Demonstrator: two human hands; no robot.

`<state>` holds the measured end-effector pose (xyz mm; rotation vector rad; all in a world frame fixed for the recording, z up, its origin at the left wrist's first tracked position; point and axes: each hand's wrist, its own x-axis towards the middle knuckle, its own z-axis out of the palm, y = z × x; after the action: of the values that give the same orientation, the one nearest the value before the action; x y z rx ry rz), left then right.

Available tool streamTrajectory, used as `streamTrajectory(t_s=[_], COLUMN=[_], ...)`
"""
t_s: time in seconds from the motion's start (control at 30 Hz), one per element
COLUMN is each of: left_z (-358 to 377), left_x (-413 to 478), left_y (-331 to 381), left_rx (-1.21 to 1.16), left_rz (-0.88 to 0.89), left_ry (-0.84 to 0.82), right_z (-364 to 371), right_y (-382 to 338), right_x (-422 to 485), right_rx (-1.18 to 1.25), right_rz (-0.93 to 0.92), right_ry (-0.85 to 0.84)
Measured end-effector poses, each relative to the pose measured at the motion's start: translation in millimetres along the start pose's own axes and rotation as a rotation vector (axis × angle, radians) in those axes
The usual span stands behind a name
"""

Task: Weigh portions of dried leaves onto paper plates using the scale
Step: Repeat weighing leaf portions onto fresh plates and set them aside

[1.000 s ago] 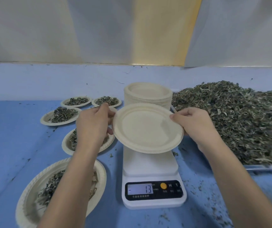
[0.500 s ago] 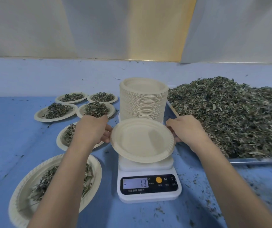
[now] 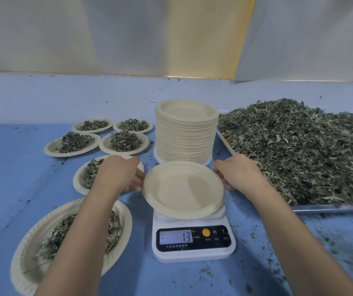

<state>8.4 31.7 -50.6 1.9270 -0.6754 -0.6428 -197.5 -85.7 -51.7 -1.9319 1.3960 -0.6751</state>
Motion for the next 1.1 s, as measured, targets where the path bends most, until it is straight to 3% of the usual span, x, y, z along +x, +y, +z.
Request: streamTrajectory(t_s=[0.23, 0.43, 0.5, 0.6, 0.7, 0.87, 1.1], left_z=[-1, 5, 11, 31, 55, 91, 119], left_x=[1, -12, -19, -36, -49, -62, -71], left_y=[0, 11, 22, 38, 50, 70, 89], left_rx=[0.099, 0.286, 0.196, -0.005, -0.103, -0.272, -0.411], left_rz=[-0.030, 0.243, 0.327, 0.379, 0.396, 0.378, 0.364], left_ry=[0.030, 0.317, 0.286, 0.089, -0.093, -0.224, -0.306], right_z=[-1, -15, -24, -39, -55, -84, -93], right_y=[2, 14, 22, 39, 55, 72, 88], right_x=[2, 11, 17, 27, 33, 33, 31], right_rx=[0.027, 0.073, 0.101, 0.168, 0.171, 0.083, -0.252], right_rz=[0.015, -0.053, -0.063, 0.020, 0.144, 0.265, 0.502], right_ry=[0.000, 0.177, 0.237, 0.239, 0.168, -0.036, -0.570])
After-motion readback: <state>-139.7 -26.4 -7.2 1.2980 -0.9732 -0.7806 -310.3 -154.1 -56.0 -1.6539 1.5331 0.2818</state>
